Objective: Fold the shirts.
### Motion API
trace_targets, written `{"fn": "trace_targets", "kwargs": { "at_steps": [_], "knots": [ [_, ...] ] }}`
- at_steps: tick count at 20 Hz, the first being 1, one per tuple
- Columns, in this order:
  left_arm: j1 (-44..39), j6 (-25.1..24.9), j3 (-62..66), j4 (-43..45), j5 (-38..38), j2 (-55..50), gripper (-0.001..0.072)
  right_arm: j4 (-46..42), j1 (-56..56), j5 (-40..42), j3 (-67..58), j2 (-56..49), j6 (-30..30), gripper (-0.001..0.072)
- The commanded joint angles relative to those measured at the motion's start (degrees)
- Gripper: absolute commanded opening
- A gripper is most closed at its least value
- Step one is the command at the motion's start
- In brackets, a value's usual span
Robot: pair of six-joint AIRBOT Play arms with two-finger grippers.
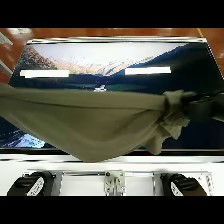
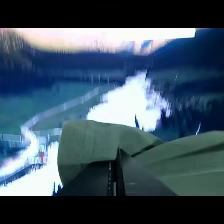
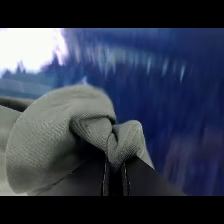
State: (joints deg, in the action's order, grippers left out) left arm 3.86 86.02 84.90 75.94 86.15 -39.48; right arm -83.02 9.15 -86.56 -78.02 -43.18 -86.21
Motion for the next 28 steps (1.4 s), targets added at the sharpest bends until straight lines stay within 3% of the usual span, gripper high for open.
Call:
{"fn": "trace_targets", "kwargs": {
  "at_steps": [1, 5, 9, 12, 14, 16, 17, 18, 19, 20, 22, 24, 25, 28],
  "knots": [
    [0.04, 0.02, -16.46, 1.57, -1.51, -1.81, 0.0036, -0.68, -0.04, 3.93, 9.60, -7.96, -0.55, 0.0065],
    [0.04, 0.72, -23.34, 0.76, -13.86, -15.37, 0.0036, -0.74, -0.04, 27.04, 15.10, -23.39, -3.61, 0.0065],
    [0.04, 0.61, -18.78, -9.05, -27.61, -32.37, 0.0036, 0.39, -0.04, 49.53, 15.10, -34.84, -8.96, 0.0065],
    [0.02, 0.61, -15.45, -17.62, -37.29, -41.68, 0.0037, 1.07, -0.04, 61.55, 15.10, -39.60, -12.24, 0.0065],
    [-0.04, 0.63, -15.06, -24.48, -40.59, -46.64, 0.0037, 1.11, -0.04, 64.17, 15.10, -42.36, -15.93, 0.0065],
    [-0.55, 0.63, -15.06, -27.71, -39.17, -50.60, 0.0037, 2.84, -0.04, 62.79, 15.12, -44.59, -18.60, 0.0074],
    [-0.83, 0.66, -15.06, -29.09, -37.29, -52.30, 0.0049, 5.77, -0.04, 62.47, 15.10, -45.09, -18.67, 0.0153],
    [-0.72, 0.66, -14.99, -30.88, -34.75, -53.35, 0.0257, 8.87, -0.09, 62.31, 15.10, -44.83, -18.40, 0.0530],
    [0.37, 0.66, -14.27, -31.17, -30.16, -53.72, 0.0617, 10.03, -0.42, 61.94, 14.95, -43.69, -17.68, 0.0682],
    [2.40, 0.66, -13.09, -30.75, -24.37, -53.64, 0.0665, 9.55, -1.31, 59.93, 14.34, -41.92, -15.85, 0.0682],
    [8.04, 0.70, -9.20, -27.06, -10.25, -53.51, 0.0656, 5.01, -5.07, 51.12, 11.87, -37.00, -9.68, 0.0682],
    [13.46, 0.48, -7.65, -22.03, 1.49, -51.34, 0.0411, -2.84, -11.19, 37.81, 9.55, -32.02, -5.38, 0.0677],
    [15.17, -0.52, -8.68, -19.91, 4.42, -49.09, 0.0387, -5.46, -15.13, 30.77, 9.42, -29.79, -3.67, 0.0574],
    [16.39, -2.34, -21.20, -16.39, -0.63, -37.88, 0.0406, -3.30, -27.85, 15.34, 9.49, -27.89, 1.22, 0.0549]
  ]
}}
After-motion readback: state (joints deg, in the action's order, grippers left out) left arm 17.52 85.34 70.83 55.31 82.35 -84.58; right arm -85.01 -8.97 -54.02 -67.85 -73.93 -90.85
